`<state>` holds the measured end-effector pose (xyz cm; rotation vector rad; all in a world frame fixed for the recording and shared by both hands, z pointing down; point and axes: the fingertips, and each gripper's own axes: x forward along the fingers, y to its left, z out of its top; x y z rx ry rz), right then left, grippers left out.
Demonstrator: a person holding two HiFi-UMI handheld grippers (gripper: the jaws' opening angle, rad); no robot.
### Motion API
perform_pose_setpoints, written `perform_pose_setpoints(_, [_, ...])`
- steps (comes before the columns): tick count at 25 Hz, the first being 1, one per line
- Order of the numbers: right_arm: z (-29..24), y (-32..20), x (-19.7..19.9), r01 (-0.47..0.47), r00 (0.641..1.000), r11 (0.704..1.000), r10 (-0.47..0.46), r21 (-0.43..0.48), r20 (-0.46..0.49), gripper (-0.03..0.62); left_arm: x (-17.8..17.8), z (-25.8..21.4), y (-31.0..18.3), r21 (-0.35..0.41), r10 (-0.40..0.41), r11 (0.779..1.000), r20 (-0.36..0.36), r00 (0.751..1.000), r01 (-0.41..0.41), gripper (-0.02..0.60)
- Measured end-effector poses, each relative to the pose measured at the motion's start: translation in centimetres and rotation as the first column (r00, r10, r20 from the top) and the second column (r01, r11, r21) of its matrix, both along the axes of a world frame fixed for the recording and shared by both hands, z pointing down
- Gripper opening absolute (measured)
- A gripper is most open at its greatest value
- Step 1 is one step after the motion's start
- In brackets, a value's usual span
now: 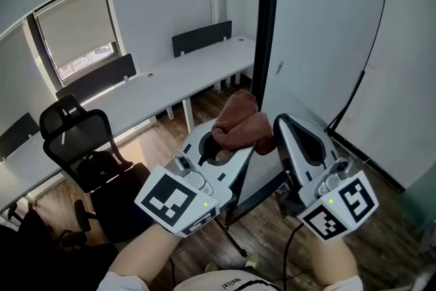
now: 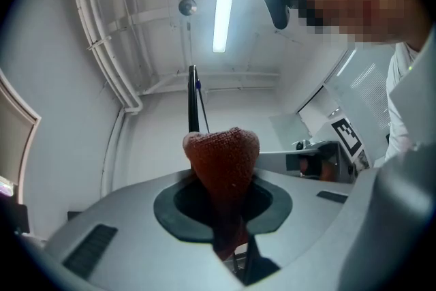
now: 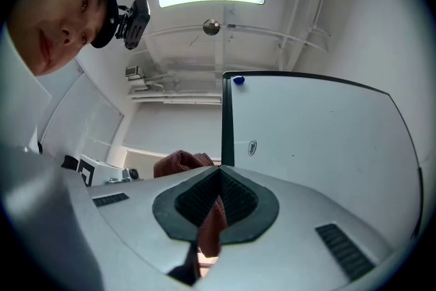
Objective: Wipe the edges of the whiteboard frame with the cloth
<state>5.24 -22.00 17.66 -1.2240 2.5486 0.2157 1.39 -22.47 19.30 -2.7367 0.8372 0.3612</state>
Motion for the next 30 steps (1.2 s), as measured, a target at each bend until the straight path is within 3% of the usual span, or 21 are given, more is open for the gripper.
perform_pose_setpoints(14, [7.3, -0.2, -0.4, -0.053, 0.998, 0.990, 0.056, -0.129, 0.021, 0.005, 0.0, 8.5, -1.8, -0.102, 0.015, 0.995, 0.013, 1.000, -0.014, 0.075])
perform_pose_setpoints(30, [14.8, -0.6, -0.8, -0.113, 0.992, 0.959, 0.126, -0.258, 0.033, 0.005, -1.5, 14.9, -1.3, -0.221, 0.023, 0.975, -0.002, 1.000, -0.023, 0.077])
